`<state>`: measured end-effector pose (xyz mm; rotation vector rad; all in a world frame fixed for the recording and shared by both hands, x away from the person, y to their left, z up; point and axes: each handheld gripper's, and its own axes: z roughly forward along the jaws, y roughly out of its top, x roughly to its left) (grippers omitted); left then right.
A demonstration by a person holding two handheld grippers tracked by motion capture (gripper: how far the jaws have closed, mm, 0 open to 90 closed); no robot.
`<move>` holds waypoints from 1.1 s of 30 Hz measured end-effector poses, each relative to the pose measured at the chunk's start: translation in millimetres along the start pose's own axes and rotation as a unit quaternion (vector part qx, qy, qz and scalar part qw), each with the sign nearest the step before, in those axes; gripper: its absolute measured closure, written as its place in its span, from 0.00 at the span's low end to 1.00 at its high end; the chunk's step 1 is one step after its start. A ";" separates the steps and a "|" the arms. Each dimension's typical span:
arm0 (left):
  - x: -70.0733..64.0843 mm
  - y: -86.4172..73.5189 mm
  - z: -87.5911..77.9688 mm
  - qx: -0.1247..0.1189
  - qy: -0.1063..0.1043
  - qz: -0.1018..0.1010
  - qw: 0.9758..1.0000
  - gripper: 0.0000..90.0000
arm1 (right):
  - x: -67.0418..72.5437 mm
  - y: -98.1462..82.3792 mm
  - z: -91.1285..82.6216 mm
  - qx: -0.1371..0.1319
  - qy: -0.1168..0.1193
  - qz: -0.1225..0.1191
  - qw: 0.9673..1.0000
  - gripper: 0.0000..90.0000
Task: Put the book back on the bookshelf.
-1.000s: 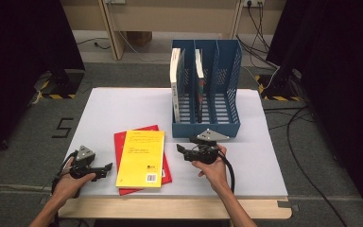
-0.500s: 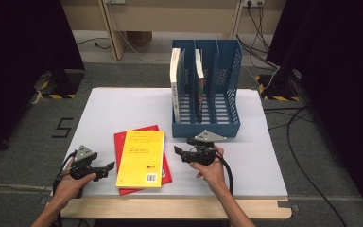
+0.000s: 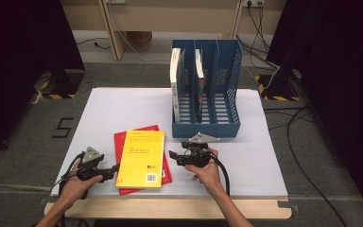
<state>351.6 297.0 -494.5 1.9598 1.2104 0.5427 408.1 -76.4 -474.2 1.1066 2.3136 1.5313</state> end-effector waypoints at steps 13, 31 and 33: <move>-19.9 5.2 5.1 0.000 -0.016 0.028 0.999 0.28 | 2.1 -1.5 11.0 0.015 0.005 -0.001 1.000 0.34; -20.4 5.7 10.7 0.001 -0.009 0.009 1.000 0.17 | 5.0 -1.7 34.9 0.043 0.017 0.010 0.999 0.32; -20.4 5.3 10.8 0.000 -0.009 0.008 1.000 0.16 | 3.9 -2.0 37.1 0.047 0.019 0.013 0.999 0.32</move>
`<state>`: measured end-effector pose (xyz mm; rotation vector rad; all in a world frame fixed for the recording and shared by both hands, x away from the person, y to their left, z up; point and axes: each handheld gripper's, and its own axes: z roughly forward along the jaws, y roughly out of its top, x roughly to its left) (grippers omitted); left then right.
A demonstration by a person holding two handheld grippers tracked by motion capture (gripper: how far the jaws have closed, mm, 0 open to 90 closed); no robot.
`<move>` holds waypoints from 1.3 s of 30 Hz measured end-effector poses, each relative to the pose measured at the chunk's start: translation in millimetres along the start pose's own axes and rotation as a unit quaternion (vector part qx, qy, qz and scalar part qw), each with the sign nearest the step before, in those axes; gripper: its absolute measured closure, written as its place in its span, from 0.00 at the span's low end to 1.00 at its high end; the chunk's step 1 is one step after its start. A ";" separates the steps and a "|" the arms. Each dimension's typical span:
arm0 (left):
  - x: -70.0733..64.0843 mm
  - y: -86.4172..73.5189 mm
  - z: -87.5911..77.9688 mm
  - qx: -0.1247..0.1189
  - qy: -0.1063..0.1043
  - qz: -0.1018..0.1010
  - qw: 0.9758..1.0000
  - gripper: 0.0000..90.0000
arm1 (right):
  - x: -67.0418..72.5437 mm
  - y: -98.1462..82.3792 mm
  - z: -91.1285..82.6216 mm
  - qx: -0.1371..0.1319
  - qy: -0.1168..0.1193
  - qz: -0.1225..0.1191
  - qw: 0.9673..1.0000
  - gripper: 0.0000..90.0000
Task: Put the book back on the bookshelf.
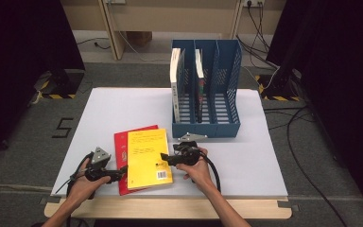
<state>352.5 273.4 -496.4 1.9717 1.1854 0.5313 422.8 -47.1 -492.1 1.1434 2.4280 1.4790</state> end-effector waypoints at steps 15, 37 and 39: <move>0.1 -0.5 0.1 0.000 0.000 -0.004 1.000 0.16 | 1.6 -1.5 15.1 0.015 0.021 0.018 1.000 0.32; 3.5 -2.1 2.2 0.001 -0.012 -0.025 1.000 0.15 | -2.2 -2.8 17.8 0.017 0.045 0.085 0.995 0.32; 6.1 -2.8 3.0 0.005 -0.023 -0.041 0.999 0.15 | -3.6 -3.4 17.3 0.011 0.050 0.106 0.993 0.34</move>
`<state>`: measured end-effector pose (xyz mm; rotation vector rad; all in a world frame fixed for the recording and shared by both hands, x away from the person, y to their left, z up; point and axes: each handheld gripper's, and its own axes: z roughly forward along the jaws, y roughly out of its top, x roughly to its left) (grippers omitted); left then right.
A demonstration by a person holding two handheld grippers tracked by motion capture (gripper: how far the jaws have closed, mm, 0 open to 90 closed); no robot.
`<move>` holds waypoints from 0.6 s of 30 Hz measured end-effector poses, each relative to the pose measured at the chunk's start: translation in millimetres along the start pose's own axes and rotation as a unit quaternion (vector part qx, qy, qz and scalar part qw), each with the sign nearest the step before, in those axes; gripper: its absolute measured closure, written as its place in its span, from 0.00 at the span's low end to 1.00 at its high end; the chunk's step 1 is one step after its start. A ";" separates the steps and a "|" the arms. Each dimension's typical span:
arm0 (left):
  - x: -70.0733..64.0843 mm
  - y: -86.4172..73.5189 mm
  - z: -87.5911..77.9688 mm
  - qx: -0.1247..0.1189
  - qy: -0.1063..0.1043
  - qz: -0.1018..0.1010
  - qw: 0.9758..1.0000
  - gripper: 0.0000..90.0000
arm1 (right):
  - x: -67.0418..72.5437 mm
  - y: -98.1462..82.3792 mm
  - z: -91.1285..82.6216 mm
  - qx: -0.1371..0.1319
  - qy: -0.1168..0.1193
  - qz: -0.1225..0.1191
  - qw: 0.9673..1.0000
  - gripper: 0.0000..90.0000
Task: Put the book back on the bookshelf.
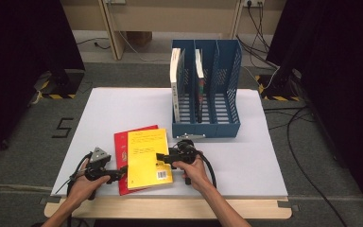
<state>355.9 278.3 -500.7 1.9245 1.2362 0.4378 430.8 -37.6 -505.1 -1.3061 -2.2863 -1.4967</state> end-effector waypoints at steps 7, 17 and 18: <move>1.0 -0.1 0.9 -0.001 -0.005 -0.005 1.000 0.15 | -1.7 -0.1 -2.8 -0.013 0.015 0.023 1.000 0.36; -1.0 0.2 0.3 -0.003 0.002 0.005 1.000 0.15 | 1.4 -3.3 -3.2 0.004 -0.005 0.029 1.000 0.42; -1.2 0.2 0.2 -0.003 0.003 0.005 1.000 0.16 | 2.9 -3.1 -2.8 0.004 -0.009 0.028 1.000 0.41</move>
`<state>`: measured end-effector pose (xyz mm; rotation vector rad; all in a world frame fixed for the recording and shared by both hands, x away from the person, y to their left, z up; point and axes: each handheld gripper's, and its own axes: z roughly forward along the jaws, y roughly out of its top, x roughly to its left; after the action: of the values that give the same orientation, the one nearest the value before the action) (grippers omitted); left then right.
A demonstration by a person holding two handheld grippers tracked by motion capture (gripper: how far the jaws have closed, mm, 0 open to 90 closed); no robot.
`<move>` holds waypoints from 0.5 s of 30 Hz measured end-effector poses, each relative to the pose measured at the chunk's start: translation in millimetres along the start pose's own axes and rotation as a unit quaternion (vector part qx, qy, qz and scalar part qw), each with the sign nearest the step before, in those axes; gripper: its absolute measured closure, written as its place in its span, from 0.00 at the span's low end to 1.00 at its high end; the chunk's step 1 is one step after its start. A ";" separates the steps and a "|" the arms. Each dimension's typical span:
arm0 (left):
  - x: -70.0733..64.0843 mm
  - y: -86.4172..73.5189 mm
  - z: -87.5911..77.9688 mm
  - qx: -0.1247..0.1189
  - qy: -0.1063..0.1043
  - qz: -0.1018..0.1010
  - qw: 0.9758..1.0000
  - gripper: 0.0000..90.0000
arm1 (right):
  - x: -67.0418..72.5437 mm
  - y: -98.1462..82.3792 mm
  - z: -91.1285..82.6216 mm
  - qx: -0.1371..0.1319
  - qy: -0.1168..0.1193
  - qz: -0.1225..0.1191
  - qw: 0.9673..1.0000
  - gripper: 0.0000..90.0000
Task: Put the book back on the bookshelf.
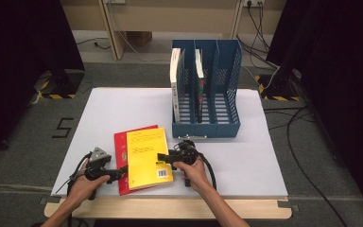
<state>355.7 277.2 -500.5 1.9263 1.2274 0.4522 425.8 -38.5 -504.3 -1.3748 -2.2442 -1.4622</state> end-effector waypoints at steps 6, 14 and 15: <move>0.8 0.2 0.3 0.003 -0.004 -0.004 1.000 0.16 | -2.6 -0.1 0.5 -0.005 0.012 0.007 1.000 0.40; 1.4 0.3 0.2 0.005 -0.004 -0.004 1.000 0.15 | -5.7 -1.4 -6.7 -0.047 0.048 0.056 0.996 0.46; 1.6 0.3 0.0 0.005 -0.004 -0.004 1.000 0.15 | -5.3 -0.7 -7.9 -0.051 0.052 0.056 0.996 0.48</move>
<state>356.6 278.5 -500.5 1.9289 1.2336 0.4354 425.6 -48.0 -503.5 -1.3937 -2.0223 -1.5919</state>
